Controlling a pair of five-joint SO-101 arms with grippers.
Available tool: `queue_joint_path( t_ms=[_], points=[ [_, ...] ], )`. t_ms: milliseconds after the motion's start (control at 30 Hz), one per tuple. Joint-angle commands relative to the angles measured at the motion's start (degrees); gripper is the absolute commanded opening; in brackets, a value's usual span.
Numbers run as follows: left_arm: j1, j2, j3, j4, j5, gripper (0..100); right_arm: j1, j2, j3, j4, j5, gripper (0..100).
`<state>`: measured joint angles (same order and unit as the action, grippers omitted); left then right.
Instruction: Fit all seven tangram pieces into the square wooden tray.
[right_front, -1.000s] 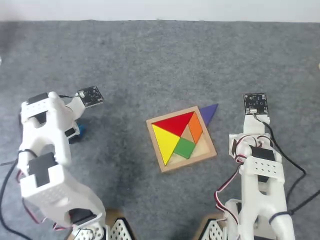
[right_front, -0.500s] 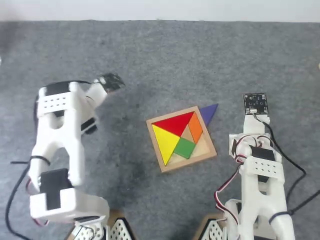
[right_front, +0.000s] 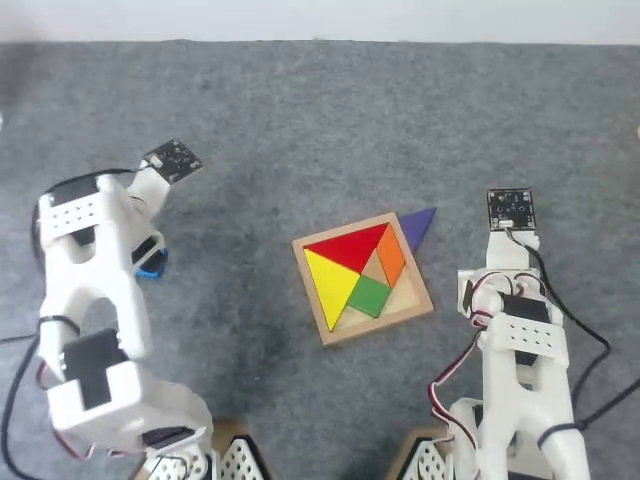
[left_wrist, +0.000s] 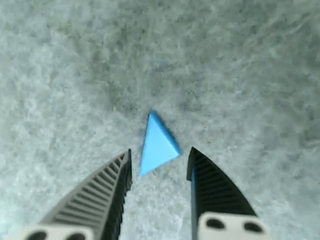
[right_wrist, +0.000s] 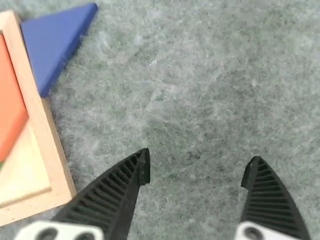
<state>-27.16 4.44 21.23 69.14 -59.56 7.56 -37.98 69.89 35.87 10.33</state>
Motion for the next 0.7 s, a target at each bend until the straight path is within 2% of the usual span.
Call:
queue_joint_path(
  t_ms=[0,100,300,667],
  points=[
    [-1.6,2.1,0.3,-5.4,-2.0,18,-0.6,-2.2,-0.4,-1.2,-0.1,30.7],
    [-2.5,4.7,0.3,-7.1,-4.7,18,-0.6,-2.2,-0.4,-1.2,-0.1,30.7],
    [-2.7,8.6,0.2,-9.7,-5.2,18,-0.6,-2.2,-0.6,-1.2,-0.1,30.7],
    [-2.8,9.7,-0.3,-7.6,-5.0,18,-0.6,-2.2,-0.4,-2.4,-0.1,30.7]
  ],
)
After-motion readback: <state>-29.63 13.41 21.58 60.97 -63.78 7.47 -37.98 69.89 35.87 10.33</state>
